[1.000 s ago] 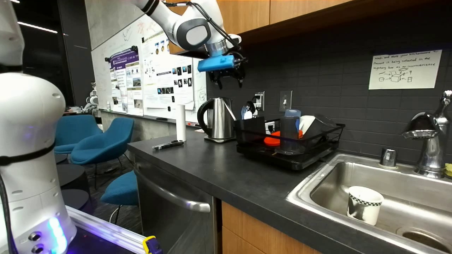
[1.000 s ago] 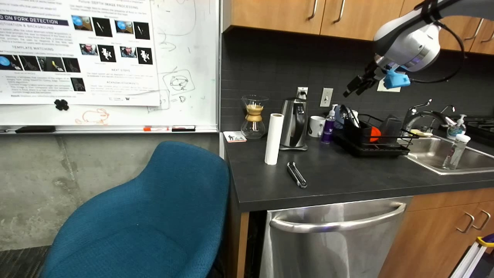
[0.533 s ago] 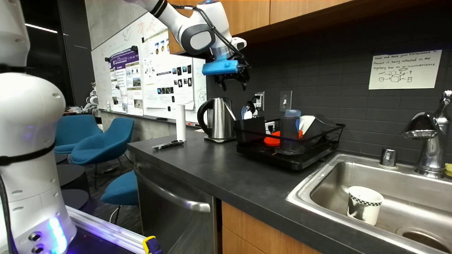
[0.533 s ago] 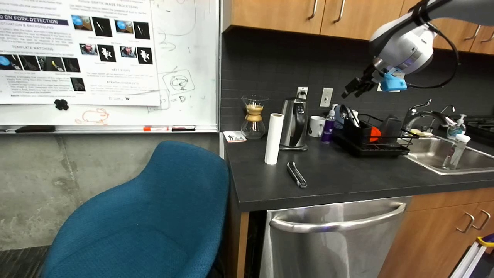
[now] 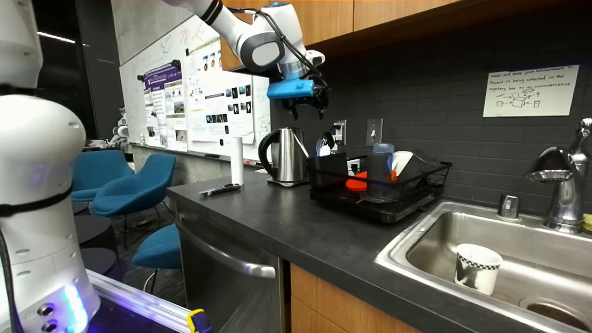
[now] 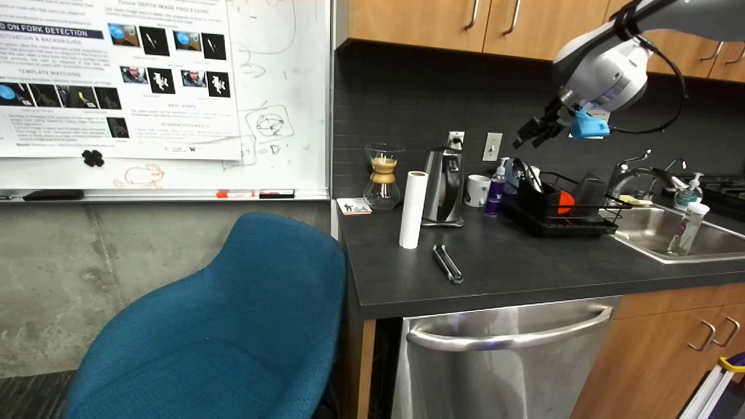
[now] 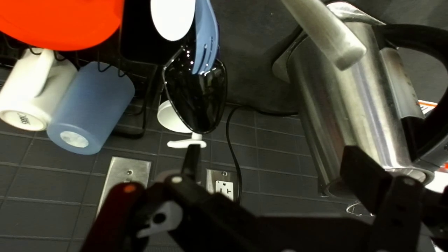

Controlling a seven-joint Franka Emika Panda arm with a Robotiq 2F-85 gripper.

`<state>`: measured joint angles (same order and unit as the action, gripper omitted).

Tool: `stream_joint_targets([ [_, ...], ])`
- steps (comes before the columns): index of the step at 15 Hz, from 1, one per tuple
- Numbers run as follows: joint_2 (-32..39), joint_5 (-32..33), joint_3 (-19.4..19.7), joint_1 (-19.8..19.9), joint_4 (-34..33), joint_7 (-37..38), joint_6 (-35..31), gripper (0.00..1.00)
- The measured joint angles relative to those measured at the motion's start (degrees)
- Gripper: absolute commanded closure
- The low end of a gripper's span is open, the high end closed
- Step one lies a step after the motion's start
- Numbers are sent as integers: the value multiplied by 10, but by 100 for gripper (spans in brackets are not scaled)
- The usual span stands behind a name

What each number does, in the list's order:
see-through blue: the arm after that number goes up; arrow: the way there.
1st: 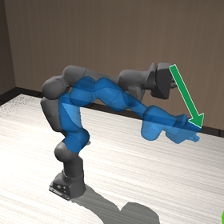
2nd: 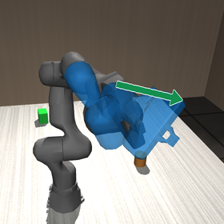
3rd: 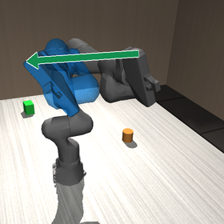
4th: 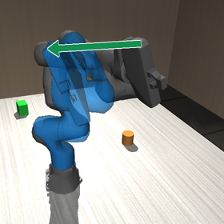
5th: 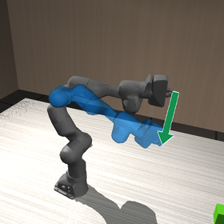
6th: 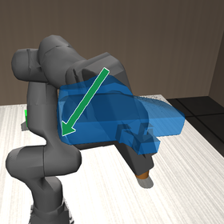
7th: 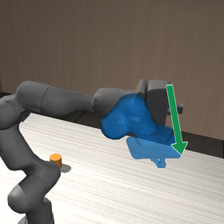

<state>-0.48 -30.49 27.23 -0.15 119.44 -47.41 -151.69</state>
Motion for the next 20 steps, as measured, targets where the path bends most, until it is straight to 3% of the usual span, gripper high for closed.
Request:
stream_joint_targets([
  [12, 3, 0, -1, -1, -1, 1, -2, 0],
  [20, 38, -7, -29, -15, -5, 1, -41, 0],
])
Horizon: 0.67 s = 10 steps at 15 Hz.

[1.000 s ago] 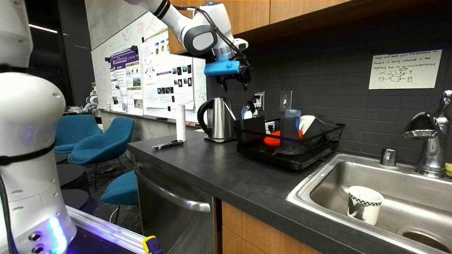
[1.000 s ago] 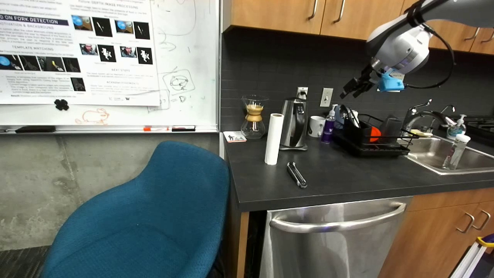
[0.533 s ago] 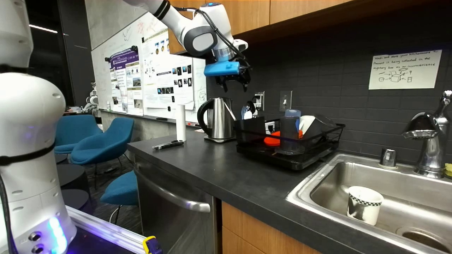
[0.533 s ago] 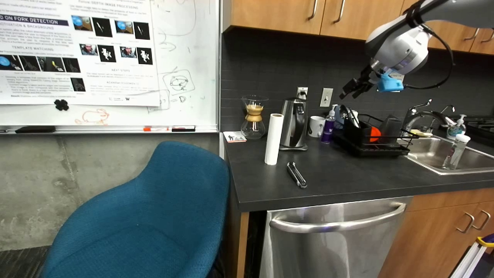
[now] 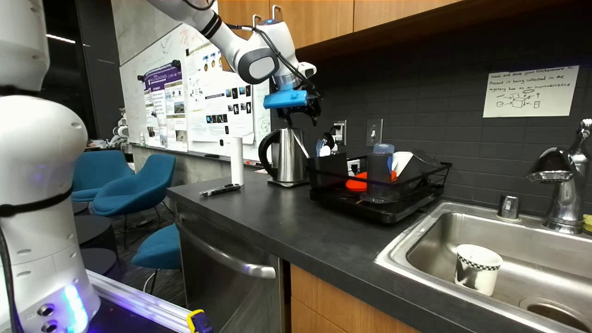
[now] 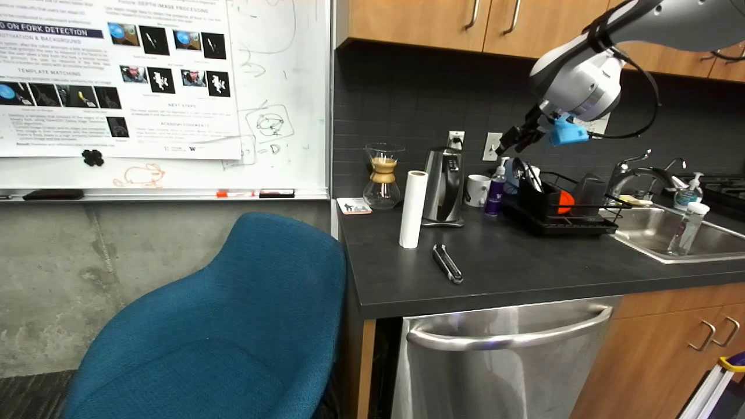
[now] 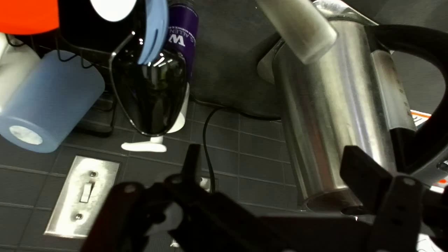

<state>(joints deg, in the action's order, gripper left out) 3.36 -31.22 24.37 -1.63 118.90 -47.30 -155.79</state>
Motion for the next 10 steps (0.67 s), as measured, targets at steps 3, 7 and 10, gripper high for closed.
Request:
stream_joint_targets([
  [3, 19, -13, -7, 0, -17, 0, -16, 0],
  [7, 48, -21, -9, 0, -47, 0, -44, 0],
  [10, 74, -16, -6, 1, -66, 0, -64, 0],
])
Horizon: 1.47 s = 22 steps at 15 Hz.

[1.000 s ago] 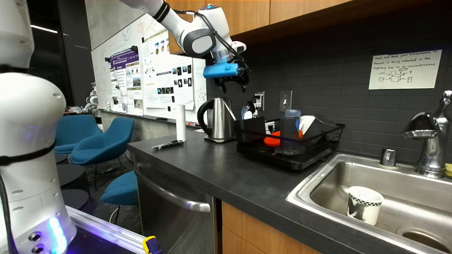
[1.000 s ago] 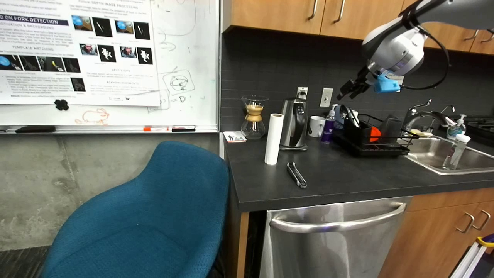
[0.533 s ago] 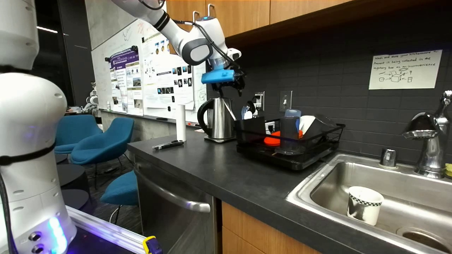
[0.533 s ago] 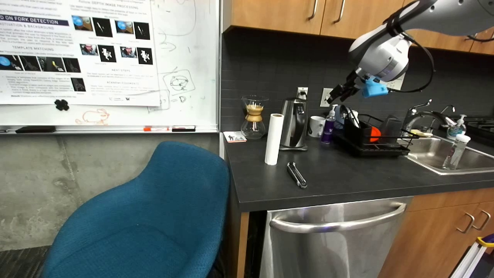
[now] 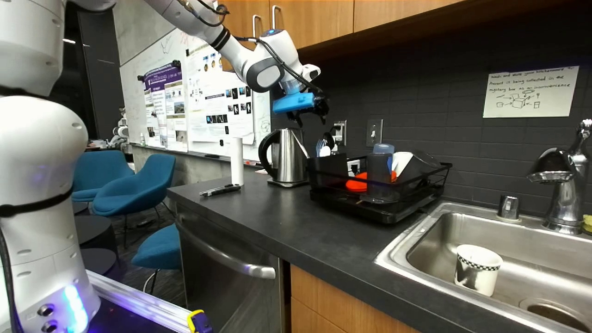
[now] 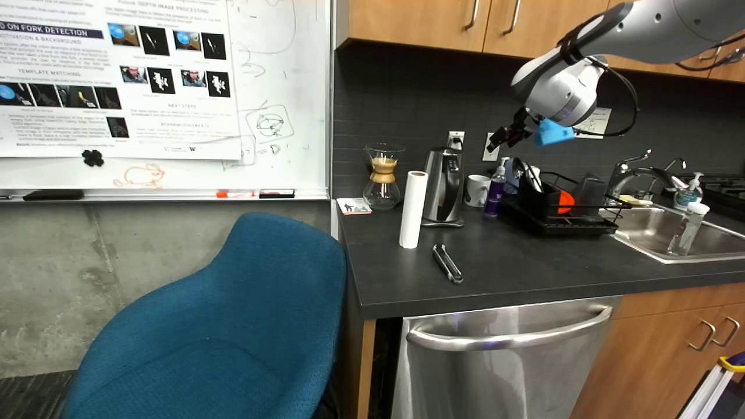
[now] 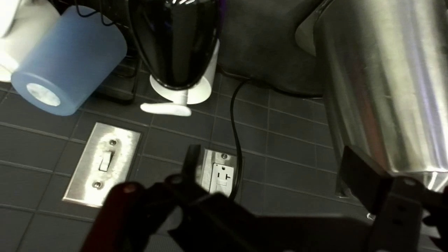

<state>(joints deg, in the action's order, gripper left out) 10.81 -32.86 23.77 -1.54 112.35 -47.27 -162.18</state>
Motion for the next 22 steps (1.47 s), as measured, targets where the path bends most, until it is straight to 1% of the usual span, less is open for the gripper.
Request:
stream_joint_targets([
  [7, 42, 16, 25, 4, -37, 9, -15, 0],
  [12, 62, 67, 49, 3, -49, 57, -9, 0],
  [13, 64, 98, 37, 16, -50, 81, -8, 0],
  [14, 64, 137, 14, 38, -50, 113, -7, 0],
  [15, 64, 150, 7, 45, -51, 128, -2, 0],
  [18, 64, 149, 8, 44, -52, 130, 24, 0],
  [20, 64, 169, -14, 61, -54, 148, 34, 0],
  [22, 64, 166, -15, 61, -54, 148, 42, 0],
])
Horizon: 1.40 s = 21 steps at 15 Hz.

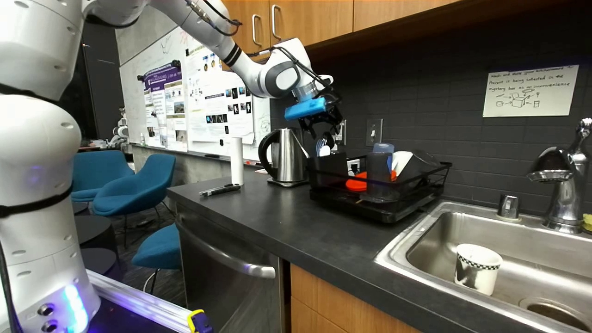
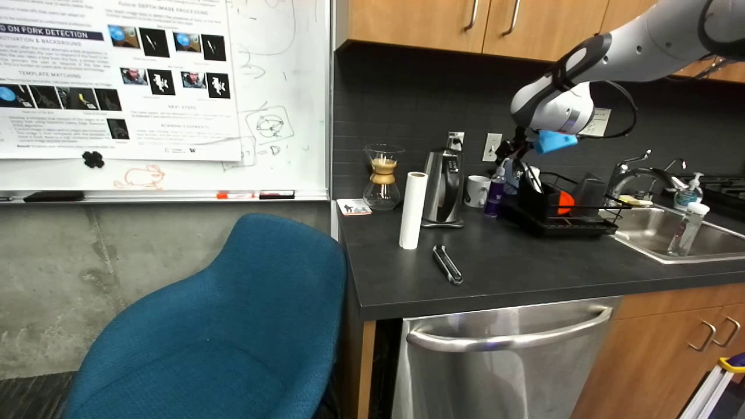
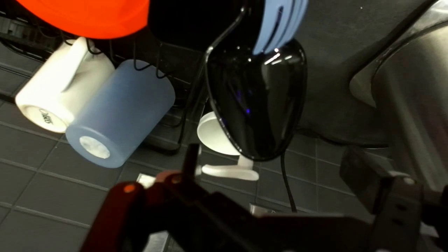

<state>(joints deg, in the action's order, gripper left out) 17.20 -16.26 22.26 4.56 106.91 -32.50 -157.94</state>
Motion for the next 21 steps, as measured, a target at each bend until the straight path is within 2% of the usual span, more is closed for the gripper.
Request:
stream_joint_targets([
  [5, 0, 38, -84, 69, -3, 37, 0, 0],
  [10, 0, 47, -121, 102, -3, 48, -2, 0],
  [11, 0, 49, -124, 105, -4, 51, -3, 25],
  [12, 0, 50, -126, 107, -4, 53, -4, 27],
  [14, 0, 51, -130, 112, -4, 57, -5, 38],
  [21, 0, 59, -133, 115, -4, 65, -11, 95],
])
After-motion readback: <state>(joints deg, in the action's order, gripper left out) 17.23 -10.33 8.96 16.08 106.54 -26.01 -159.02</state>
